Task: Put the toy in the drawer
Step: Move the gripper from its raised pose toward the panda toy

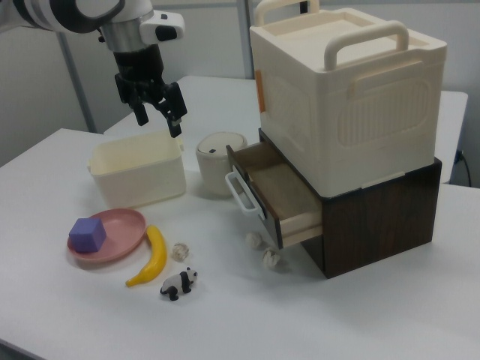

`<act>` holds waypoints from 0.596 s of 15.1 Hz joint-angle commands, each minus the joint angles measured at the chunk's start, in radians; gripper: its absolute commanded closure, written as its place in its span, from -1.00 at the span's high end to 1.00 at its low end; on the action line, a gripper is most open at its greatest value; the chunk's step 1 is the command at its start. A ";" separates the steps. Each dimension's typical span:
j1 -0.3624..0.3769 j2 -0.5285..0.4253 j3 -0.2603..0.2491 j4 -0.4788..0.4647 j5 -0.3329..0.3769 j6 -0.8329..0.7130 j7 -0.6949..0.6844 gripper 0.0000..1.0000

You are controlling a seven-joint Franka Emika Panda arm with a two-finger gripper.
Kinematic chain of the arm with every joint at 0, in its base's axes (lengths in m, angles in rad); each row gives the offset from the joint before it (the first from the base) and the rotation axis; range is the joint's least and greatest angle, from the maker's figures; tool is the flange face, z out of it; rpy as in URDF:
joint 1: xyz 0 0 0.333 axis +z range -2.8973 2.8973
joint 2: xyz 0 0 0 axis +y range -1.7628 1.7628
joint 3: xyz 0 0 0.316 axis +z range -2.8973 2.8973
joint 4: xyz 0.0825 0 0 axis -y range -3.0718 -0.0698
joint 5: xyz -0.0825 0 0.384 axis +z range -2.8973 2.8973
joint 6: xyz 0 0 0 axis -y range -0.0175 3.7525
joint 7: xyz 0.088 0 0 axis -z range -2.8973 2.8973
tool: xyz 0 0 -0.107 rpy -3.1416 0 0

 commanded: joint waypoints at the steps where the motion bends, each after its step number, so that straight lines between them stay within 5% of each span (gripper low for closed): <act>1: 0.010 -0.007 -0.010 -0.021 0.029 0.023 0.001 1.00; 9: 0.007 -0.004 -0.018 -0.020 0.047 0.026 -0.053 1.00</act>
